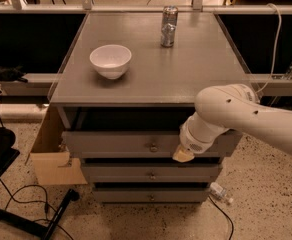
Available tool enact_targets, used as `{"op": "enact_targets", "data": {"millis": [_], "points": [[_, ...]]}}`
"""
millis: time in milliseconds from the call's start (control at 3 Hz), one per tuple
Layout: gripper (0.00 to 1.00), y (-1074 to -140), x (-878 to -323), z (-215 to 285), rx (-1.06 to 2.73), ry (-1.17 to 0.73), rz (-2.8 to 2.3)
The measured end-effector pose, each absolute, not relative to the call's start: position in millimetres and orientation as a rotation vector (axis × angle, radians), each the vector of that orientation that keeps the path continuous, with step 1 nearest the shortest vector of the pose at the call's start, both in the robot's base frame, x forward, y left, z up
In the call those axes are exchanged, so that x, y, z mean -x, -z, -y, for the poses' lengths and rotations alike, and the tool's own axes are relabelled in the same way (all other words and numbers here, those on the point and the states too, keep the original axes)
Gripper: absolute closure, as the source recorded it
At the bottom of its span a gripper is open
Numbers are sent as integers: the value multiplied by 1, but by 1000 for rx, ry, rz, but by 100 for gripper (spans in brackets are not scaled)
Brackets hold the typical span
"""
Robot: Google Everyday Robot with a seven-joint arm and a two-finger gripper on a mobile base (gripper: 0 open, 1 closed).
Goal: Open top drawer
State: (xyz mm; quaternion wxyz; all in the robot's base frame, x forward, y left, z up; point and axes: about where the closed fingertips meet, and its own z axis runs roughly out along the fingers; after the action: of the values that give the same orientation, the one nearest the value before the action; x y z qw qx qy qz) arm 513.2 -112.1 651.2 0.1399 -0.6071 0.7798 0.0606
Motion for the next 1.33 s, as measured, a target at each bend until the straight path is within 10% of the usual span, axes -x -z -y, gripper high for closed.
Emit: {"op": "enact_targets", "data": {"millis": [667,1333], "points": [[100,-661,-514,112,1754,-175,-2253],[100,-670,-518,113,1754,-175,-2253]]}}
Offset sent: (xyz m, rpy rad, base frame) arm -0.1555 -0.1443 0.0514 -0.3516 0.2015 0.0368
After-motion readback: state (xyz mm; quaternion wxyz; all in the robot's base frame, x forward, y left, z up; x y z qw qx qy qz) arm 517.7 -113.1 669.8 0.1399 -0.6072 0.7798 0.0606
